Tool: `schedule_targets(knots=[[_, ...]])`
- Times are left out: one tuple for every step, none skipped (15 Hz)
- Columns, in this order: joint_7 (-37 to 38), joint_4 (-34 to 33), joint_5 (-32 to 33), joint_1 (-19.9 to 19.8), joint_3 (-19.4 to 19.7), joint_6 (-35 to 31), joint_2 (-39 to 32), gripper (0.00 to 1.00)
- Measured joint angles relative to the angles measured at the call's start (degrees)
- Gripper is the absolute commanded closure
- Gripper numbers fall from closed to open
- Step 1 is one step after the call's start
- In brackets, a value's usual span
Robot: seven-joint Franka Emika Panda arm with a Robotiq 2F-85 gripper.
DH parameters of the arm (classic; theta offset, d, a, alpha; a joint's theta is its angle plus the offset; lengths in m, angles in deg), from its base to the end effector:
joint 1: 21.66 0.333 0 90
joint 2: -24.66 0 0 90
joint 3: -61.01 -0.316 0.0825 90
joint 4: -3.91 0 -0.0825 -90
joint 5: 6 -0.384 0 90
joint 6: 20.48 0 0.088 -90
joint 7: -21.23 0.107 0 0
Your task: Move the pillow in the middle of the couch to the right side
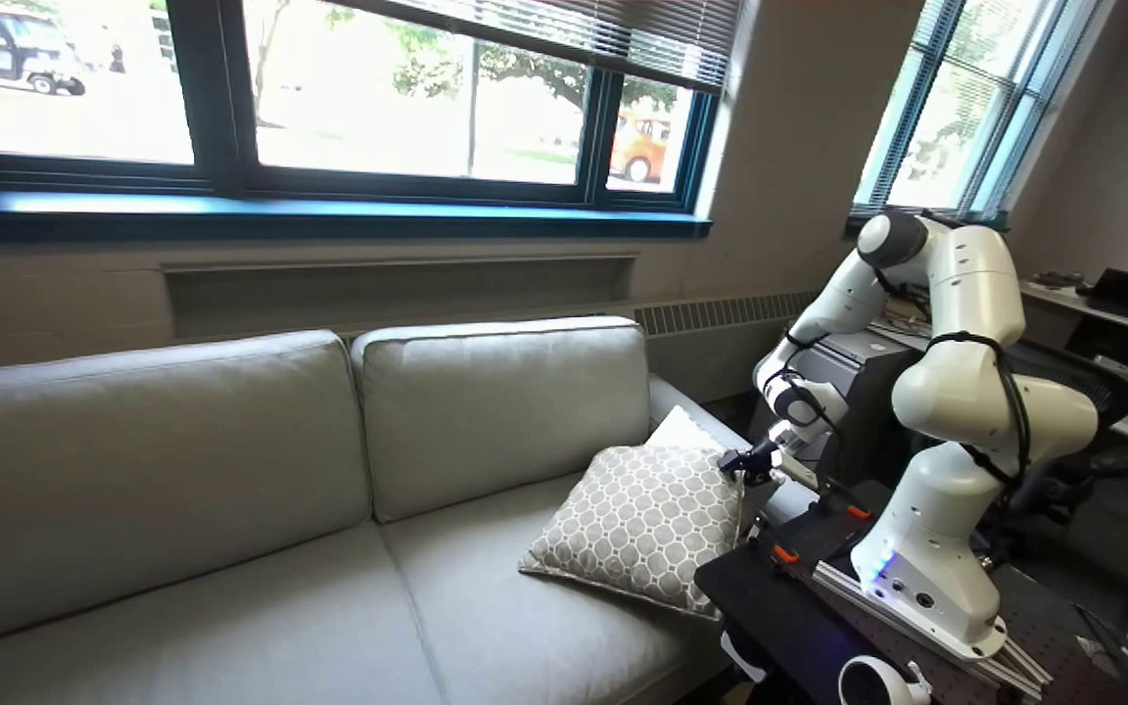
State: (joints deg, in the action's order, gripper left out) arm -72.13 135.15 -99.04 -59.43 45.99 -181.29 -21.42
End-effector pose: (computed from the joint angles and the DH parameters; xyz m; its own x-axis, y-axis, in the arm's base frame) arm 0.3588 -0.1655 -0.0130 0.8800 -0.4677 0.0823 -0.3704 -0.7844 -0.4975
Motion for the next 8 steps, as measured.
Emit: schedule_targets(knots=[[-0.14,0.77,-0.71,-0.05,-0.54,0.0,1.42,1.0],[-0.3,1.49,-1.47,-0.05,-1.14,0.0,2.89,1.0],[-0.42,2.11,-2.31,-0.04,-1.81,0.0,4.26,0.97],[-0.67,2.68,-3.32,-0.02,-2.6,-0.01,5.72,0.99],[-0.98,3.17,-4.32,0.01,-3.38,-0.02,7.02,0.97],[-1.53,3.63,-5.59,0.13,-4.22,-0.16,8.32,0.97],[-2.68,4.0,-7.4,0.5,-5.1,-1.01,9.56,0.96],[-4.45,4.29,-9.68,1.21,-6.09,-2.43,10.83,0.97]])
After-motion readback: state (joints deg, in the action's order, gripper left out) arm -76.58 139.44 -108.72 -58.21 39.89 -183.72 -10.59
